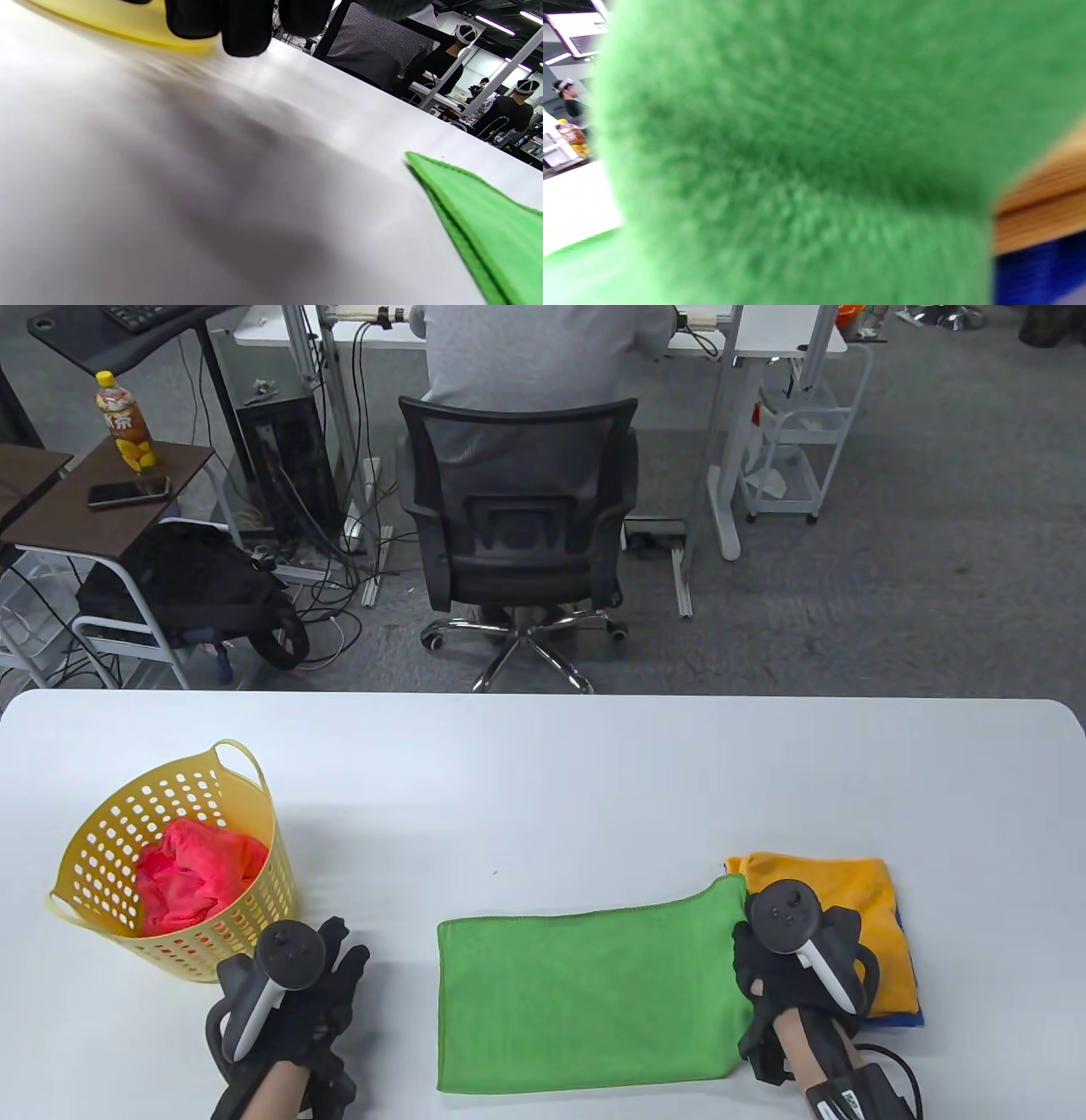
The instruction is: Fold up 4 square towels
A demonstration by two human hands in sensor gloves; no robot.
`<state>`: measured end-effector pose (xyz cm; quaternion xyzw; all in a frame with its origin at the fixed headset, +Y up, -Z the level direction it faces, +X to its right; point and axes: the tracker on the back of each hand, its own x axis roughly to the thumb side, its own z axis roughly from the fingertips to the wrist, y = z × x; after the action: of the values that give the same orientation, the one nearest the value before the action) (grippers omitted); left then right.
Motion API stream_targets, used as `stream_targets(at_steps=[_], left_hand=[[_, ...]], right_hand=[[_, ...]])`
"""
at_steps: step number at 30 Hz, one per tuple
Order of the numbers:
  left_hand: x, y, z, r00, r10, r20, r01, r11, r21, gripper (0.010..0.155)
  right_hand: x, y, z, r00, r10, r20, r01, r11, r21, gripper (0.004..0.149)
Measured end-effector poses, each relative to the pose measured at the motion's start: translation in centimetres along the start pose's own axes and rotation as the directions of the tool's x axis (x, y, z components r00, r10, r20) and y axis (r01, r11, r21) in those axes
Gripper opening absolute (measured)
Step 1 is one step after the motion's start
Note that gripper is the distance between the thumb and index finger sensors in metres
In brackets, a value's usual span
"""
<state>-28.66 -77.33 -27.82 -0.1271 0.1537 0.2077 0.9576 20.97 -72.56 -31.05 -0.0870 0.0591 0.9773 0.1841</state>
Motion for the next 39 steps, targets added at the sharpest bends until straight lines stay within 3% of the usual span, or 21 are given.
stream_targets(at_steps=[3, 9, 12, 13, 16, 20, 22, 23, 25, 27, 28, 30, 34, 36, 39], left_hand=[[0.1, 0.0, 0.0, 1.0, 0.0, 0.007, 0.0, 1.0, -0.001, 0.066], [0.1, -0.1, 0.0, 1.0, -0.001, 0.018, 0.001, 1.0, -0.004, 0.067], [0.1, -0.1, 0.1, 1.0, 0.003, 0.02, -0.003, 1.0, 0.008, 0.067], [0.0, -0.1, 0.1, 1.0, 0.005, 0.02, -0.005, 1.0, 0.009, 0.067], [0.0, -0.1, 0.1, 1.0, 0.014, 0.023, -0.014, 1.0, 0.006, 0.066], [0.1, -0.2, -0.1, 1.0, 0.009, 0.025, -0.009, 1.0, -0.006, 0.066], [0.1, -0.2, -0.2, 1.0, 0.004, 0.026, -0.003, 1.0, -0.014, 0.066], [0.1, -0.2, -0.2, 1.0, 0.003, 0.026, -0.002, 1.0, -0.015, 0.066], [0.1, -0.2, -0.2, 1.0, 0.003, 0.026, -0.003, 1.0, -0.016, 0.066], [0.1, -0.2, -0.2, 1.0, 0.007, 0.028, -0.007, 1.0, -0.013, 0.066], [0.1, -0.2, -0.2, 1.0, 0.008, 0.028, -0.007, 1.0, -0.01, 0.066], [0.1, -0.3, -0.2, 1.0, 0.003, 0.029, -0.003, 1.0, -0.008, 0.066], [0.1, -0.5, -0.3, 1.0, -0.014, 0.027, 0.015, 1.0, -0.011, 0.065], [0.1, -0.6, -0.3, 1.0, -0.02, 0.024, 0.02, 1.0, -0.01, 0.065], [0.1, -0.8, -0.3, 0.999, -0.027, 0.021, 0.027, 1.0, -0.009, 0.066]], right_hand=[[4.0, 0.8, 0.9, 0.998, -0.027, 0.056, 0.025, 0.999, 0.032, 0.045], [16.2, 7.8, 2.7, 0.974, -0.121, 0.189, 0.094, 0.985, 0.143, 0.046], [19.7, 12.5, 2.9, 0.972, -0.161, 0.172, 0.092, 0.932, 0.351, 0.062], [20.1, 13.0, 3.0, 0.967, -0.196, 0.165, 0.115, 0.908, 0.402, 0.065], [20.5, 12.7, 3.6, 0.917, -0.376, 0.135, 0.263, 0.822, 0.506, 0.071], [19.3, 9.4, 3.6, 0.804, -0.584, 0.107, 0.402, 0.668, 0.626, 0.075], [17.6, 7.4, 3.2, 0.742, -0.67, 0.027, 0.495, 0.575, 0.652, 0.075], [16.9, 6.8, 3.0, 0.729, -0.684, 0.017, 0.514, 0.564, 0.647, 0.075], [14.4, 4.9, 1.9, 0.763, -0.647, 0.002, 0.53, 0.627, 0.571, 0.072], [11.8, 4.1, 0.7, 0.854, -0.52, -0.011, 0.474, 0.769, 0.429, 0.069], [10.3, 4.3, 0.1, 0.91, -0.411, -0.048, 0.402, 0.848, 0.345, 0.067], [8.6, 5.6, -0.6, 0.979, -0.178, -0.096, 0.199, 0.933, 0.3, 0.064], [7.9, 9.2, -1.4, 0.983, 0.144, -0.11, -0.088, 0.91, 0.405, 0.058], [8.8, 10.0, -1.3, 0.983, 0.159, -0.093, -0.128, 0.953, 0.276, 0.06], [10.1, 11.0, -0.7, 0.979, 0.199, -0.037, -0.186, 0.955, 0.232, 0.058]])
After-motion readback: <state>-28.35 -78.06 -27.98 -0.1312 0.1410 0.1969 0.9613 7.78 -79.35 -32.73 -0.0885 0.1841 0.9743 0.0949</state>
